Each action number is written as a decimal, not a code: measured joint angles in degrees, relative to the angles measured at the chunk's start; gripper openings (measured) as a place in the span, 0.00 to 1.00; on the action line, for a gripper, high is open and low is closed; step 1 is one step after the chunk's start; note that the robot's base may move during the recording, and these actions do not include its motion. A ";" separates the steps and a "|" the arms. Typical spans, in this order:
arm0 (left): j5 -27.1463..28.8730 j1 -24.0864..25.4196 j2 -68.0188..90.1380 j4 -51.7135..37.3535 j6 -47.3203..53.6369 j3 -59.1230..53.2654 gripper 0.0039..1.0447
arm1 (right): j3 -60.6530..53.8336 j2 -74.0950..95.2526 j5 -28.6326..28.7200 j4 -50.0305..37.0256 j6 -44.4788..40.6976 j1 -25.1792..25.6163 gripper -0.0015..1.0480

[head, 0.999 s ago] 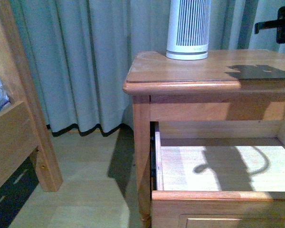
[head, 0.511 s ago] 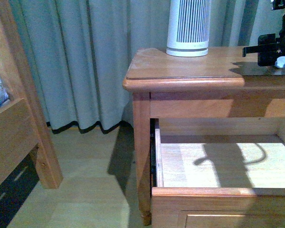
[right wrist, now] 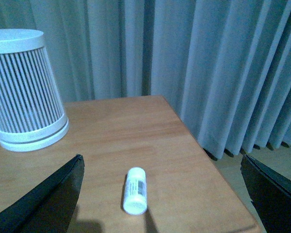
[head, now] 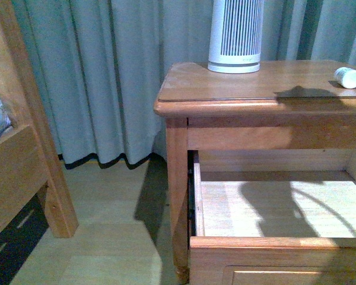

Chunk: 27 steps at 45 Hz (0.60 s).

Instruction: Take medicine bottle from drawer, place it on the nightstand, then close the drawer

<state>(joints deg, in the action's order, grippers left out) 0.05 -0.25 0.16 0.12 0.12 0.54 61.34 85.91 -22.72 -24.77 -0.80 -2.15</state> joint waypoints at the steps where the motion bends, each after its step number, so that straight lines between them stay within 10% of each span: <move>1: 0.00 0.00 0.00 0.00 -0.02 0.00 0.94 | -3.63 -3.21 -0.68 -1.18 0.00 -0.35 0.93; 15: 0.00 0.00 0.00 0.00 -0.02 0.00 0.94 | -42.14 -35.23 -6.19 5.70 5.20 -11.78 0.93; 27: 0.00 0.00 0.00 0.00 -0.02 0.00 0.94 | -52.57 -36.85 -8.76 11.21 13.27 -17.27 0.93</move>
<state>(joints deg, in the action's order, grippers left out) 0.05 -0.25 0.16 0.12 0.10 0.54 8.78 49.06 -31.48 -13.56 12.47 -19.42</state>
